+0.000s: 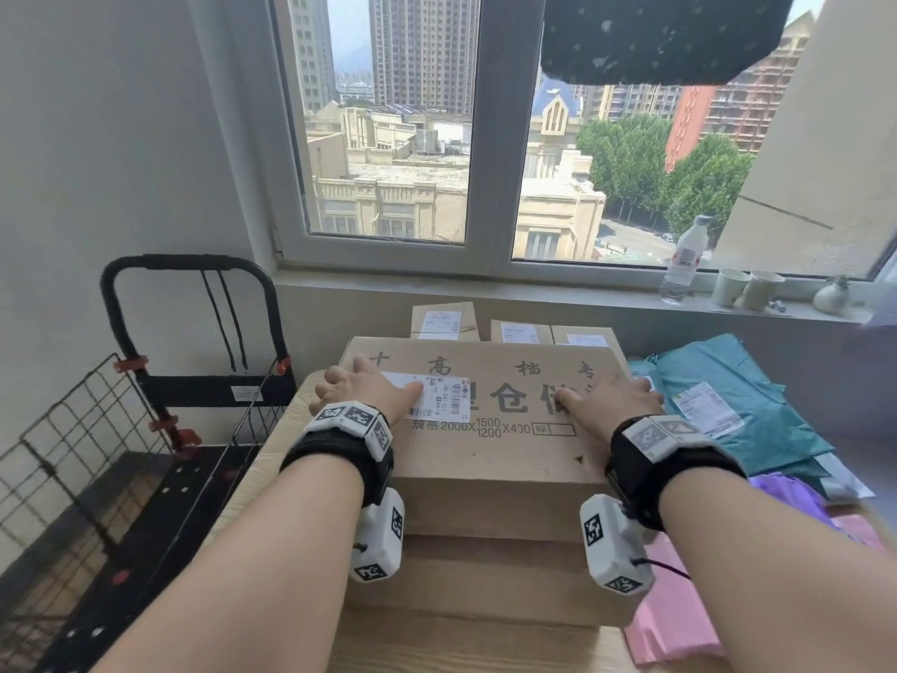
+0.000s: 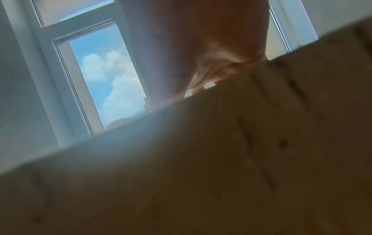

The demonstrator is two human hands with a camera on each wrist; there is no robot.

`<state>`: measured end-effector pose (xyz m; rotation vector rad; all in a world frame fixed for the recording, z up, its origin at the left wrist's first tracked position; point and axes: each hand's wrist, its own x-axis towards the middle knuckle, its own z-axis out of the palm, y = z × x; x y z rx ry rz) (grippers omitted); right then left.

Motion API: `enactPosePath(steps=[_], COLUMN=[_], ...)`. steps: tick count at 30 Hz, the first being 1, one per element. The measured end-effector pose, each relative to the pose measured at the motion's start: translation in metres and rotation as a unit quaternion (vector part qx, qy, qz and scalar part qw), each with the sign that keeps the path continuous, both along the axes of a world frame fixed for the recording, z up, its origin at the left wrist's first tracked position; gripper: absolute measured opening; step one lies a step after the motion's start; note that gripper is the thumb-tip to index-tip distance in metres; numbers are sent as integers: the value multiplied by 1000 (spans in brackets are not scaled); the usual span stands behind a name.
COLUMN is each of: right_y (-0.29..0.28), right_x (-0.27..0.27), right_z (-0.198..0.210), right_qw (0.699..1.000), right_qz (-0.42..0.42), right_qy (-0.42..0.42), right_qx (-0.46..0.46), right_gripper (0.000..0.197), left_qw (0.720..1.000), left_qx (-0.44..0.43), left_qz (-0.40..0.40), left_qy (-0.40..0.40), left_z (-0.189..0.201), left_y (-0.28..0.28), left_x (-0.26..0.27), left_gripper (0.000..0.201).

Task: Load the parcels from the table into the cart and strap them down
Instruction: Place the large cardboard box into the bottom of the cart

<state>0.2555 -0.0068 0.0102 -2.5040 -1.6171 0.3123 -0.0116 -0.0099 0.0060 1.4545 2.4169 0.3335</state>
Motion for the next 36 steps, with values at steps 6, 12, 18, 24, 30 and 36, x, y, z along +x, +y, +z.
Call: enactPosePath(steps=[6,12,18,24,30,36], right_y=[4,6,14,27,38,44], right_x=[-16,-53,-112,-195,-297,-391], right_z=[27,29,27,27,14,-1], right_qw=[999,995,991,989,987,984], right_qz=[23,65,96,128,150,165], right_qy=[21,58,77,62,56,60], right_qx=[36,50,45,45,24,15], right_gripper=[81,76,73,78,82,76], left_qw=[998,995,992,984,980,977], left_qx=[58,74,74,82,99,121], left_qz=[23,64,105,149,163,166], left_qy=[-9,-5,-16,-56,-60,-55], left_z=[26,32,30,17,7,-7], left_y=[-7,-22,-35,-31,-21,-20], left_x=[-18,-54,-109,-195,-300,-395], left_gripper=[90,89,87,86,88,85])
